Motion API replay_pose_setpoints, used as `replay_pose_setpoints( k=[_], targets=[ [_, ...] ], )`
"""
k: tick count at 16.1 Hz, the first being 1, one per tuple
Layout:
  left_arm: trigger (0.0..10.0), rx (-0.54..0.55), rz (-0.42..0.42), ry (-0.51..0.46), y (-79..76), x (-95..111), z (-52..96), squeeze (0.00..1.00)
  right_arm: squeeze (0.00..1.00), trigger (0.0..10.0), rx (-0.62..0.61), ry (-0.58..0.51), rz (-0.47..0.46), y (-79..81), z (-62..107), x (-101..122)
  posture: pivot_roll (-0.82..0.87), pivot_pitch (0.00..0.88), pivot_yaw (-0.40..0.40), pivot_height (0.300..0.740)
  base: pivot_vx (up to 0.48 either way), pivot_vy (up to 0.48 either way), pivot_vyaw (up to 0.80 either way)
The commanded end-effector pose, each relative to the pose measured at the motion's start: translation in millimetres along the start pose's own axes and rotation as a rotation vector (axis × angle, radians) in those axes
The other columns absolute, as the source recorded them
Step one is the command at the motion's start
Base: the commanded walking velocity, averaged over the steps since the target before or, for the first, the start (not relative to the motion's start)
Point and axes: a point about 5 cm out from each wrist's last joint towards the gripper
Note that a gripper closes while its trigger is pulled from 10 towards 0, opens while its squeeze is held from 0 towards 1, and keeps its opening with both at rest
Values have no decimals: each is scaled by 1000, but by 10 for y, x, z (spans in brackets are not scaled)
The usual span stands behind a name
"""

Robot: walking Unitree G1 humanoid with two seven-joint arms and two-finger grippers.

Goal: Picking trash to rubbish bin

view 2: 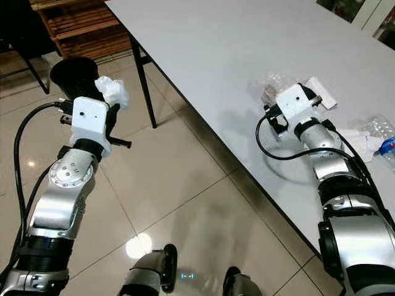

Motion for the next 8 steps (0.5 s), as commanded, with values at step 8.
replay_pose_setpoints(
  k=[8],
  targets=[
    [0,-6,-19,12,29,23,59,0,1000,10000,-69,141,-17,-207,44,-186,550,280,-7,740,0,0,0]
  ],
)
Point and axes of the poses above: a point about 5 cm out from each wrist's last joint towards the gripper, its own z axis pointing back from the gripper into the wrist, its own x axis along the axis of the wrist's last joint, y = z × x, and after that the axes turned 14 degrees about z, right-handed
